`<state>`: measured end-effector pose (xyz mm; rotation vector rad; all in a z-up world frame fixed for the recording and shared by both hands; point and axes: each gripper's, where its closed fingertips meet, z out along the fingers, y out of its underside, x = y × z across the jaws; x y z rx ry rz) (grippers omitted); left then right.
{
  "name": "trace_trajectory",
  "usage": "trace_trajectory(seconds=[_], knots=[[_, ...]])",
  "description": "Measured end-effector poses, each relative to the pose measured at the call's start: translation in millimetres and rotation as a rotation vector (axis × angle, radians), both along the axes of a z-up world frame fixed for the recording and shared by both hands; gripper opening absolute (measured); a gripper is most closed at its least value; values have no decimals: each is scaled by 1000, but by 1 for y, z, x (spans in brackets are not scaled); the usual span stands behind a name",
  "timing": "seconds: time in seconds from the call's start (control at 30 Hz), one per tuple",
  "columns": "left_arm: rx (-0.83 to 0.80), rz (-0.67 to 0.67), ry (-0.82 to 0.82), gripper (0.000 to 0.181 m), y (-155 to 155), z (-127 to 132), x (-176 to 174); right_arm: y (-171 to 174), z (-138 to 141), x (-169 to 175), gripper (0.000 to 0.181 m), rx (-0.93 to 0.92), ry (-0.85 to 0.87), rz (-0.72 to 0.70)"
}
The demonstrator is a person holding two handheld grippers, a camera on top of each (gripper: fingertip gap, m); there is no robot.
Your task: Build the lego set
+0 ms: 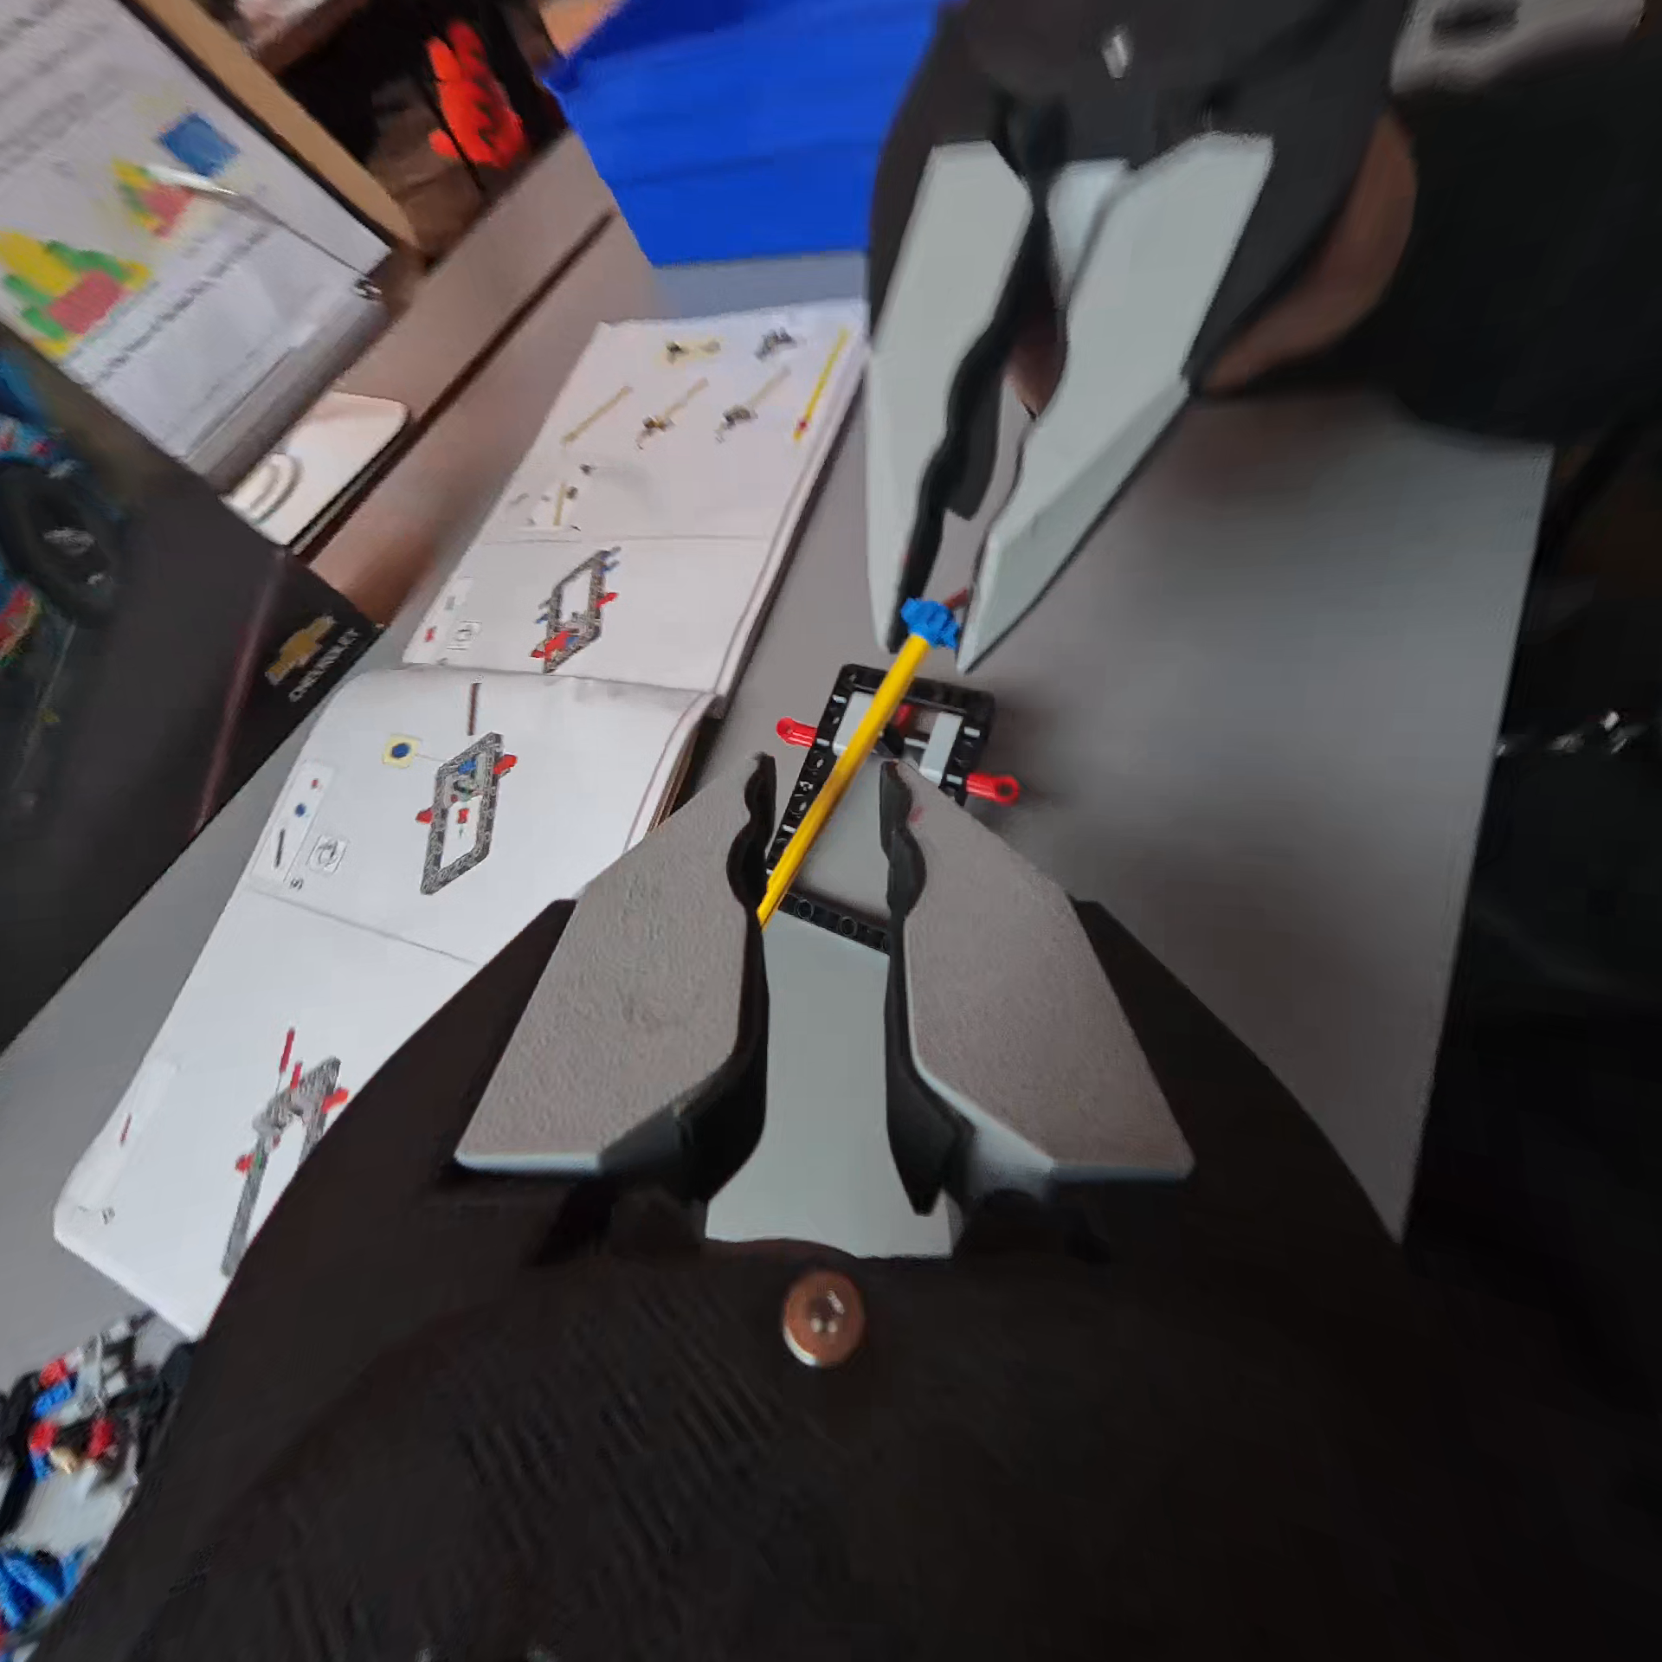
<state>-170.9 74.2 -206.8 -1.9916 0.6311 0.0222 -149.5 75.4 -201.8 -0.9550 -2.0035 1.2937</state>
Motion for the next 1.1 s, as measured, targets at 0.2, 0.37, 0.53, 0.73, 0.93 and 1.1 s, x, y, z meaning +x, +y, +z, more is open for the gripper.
trace_trajectory(seconds=[0.2,0.37,0.53,0.73,0.93,1.1], knots=[[-40,-107,9,4,19,-22,11,13,1,3,11,-135,-43,44],[-36,-92,-46,2,23,-30,14,20,-2,-2,19,-108,-18,-28],[-57,-90,-70,2,20,-33,17,17,-3,-7,11,45,40,-94],[-28,-117,-161,2,16,-20,31,2,1,-5,11,60,69,-59],[67,-122,-261,2,9,-4,39,-13,9,2,23,-39,74,12],[149,-133,-358,2,5,9,45,-17,26,2,11,-148,109,13]])
